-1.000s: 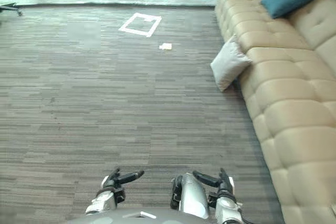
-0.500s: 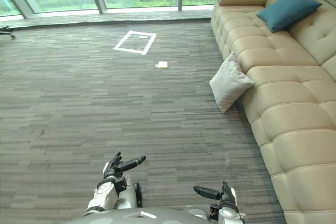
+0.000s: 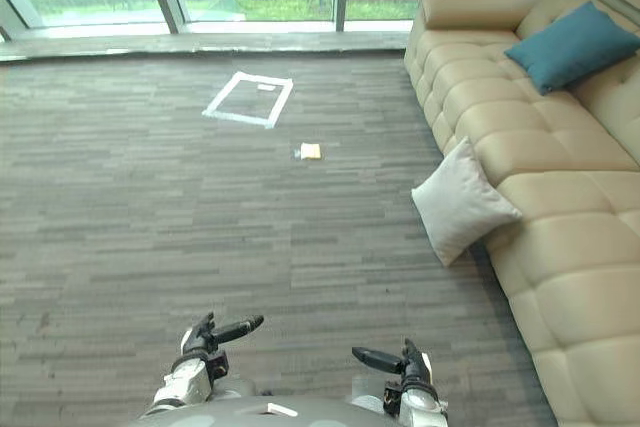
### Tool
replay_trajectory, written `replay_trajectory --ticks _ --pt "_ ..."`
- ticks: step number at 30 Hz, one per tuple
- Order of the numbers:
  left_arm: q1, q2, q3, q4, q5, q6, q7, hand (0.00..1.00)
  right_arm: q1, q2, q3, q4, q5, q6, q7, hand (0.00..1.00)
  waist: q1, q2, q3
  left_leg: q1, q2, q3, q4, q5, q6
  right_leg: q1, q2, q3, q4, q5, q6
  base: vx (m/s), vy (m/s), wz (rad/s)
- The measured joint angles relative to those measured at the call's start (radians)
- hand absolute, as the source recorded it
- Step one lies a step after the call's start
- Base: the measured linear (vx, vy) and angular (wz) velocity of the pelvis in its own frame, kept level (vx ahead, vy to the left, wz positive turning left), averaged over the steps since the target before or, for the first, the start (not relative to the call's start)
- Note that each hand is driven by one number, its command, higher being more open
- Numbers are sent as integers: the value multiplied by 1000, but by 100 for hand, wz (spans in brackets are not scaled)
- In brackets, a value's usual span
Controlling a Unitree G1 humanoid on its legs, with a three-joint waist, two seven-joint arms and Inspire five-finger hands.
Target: Pick up cushions and gather them together orderly.
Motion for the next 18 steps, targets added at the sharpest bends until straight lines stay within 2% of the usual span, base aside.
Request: replay_trajectory --ticks 1,2,3,4,5,6,7,8,9,10,11,12,13,14,16,17,18 --pt "0 -1 -1 0 2 0 -1 100 0 0 0 -3 0 0 0 100 -1 0 0 6 4 -2 -3 -2 -4 -8 1 -5 -28 0 0 508 -224 64" --pt "0 -8 -7 0 4 0 -2 100 -1 -1 1 -12 -1 0 -3 100 -4 -7 1 40 18 -7 -23 -27 -44 -41 6 -15 -217 27 23 532 -274 51" --pt "-5 -4 -8 2 7 1 -6 100 -5 -3 0 -11 8 3 0 100 -6 -26 10 84 17 -23 -37 -53 -94 -33 9 -20 -302 114 -49 553 -286 39" --pt "-6 -17 -10 13 9 2 -10 100 -25 -15 -2 10 6 8 -3 100 2 5 11 99 43 -25 -47 -55 -93 -19 32 -43 -299 100 -43 525 -248 9" --pt "-6 -24 -11 14 13 2 -13 100 -34 -22 -3 20 5 8 -6 100 3 14 6 95 41 -26 -54 -46 -90 -19 39 -42 -298 93 -55 443 -167 0" --pt "-6 -45 -10 11 20 -1 -25 100 -38 -31 -10 27 4 8 -11 100 -7 16 9 89 12 -11 -68 9 -76 -14 35 -48 -284 57 -66 468 -167 18" --pt "-8 -57 -9 14 25 0 -29 100 -36 -32 -20 35 7 19 -11 100 -10 14 9 98 15 4 -67 53 -91 4 31 -58 -273 15 -75 362 -136 22" --pt "-9 -61 -8 14 26 0 -30 100 -35 -33 -20 38 6 21 -11 100 -9 13 8 98 17 0 -55 63 -97 11 33 -60 -272 0 -77 360 -184 17" --pt "-11 -67 -1 13 27 0 -33 100 -30 -33 -21 38 4 28 -11 100 -14 15 9 57 50 -26 92 66 -112 57 47 -70 -291 -30 -79 334 -219 10" --pt "-14 -70 10 9 27 2 -32 100 -25 -34 -21 35 4 29 -11 100 -20 22 11 -25 89 -68 289 89 -177 105 66 -88 -326 -37 -81 368 -249 6" --pt "-13 -71 16 -3 26 2 -33 100 -22 -40 -11 34 0 28 -11 100 -21 30 11 -109 120 -124 483 148 -254 149 89 -93 -360 -41 -87 282 -179 -12" --pt "-9 -72 36 -19 26 2 -36 100 -20 -49 7 34 -11 29 -12 100 -19 41 9 -194 141 -157 680 160 -255 191 118 -89 -394 -45 -95 288 -95 -36" --pt "-4 -72 60 -38 24 1 -32 100 -20 -50 22 35 -10 29 -15 100 -17 47 9 -252 155 -159 809 156 -249 234 143 -72 -422 -54 -112 239 -24 -50" --pt "2 -71 80 -53 23 0 -29 100 -24 -52 40 36 -9 29 -18 100 -15 47 8 -286 155 -158 864 152 -245 262 157 -59 -442 -56 -116 303 7 -65" --pt "10 -61 91 -77 22 -2 -16 100 -24 -51 83 44 -9 29 -23 100 -1 42 8 -356 152 -124 881 125 -201 323 177 -18 -495 -55 -119 263 27 -77" --pt "11 -59 106 -89 20 -9 -18 100 -26 -44 98 57 -9 28 -22 100 7 34 9 -394 151 -86 819 86 -147 354 178 14 -517 -50 -111 365 62 -90" --pt "11 -59 123 -101 20 -11 -19 100 -26 -37 98 59 -9 29 -23 100 15 33 8 -417 147 -66 753 60 -118 366 178 46 -528 -51 -109 392 81 -109"
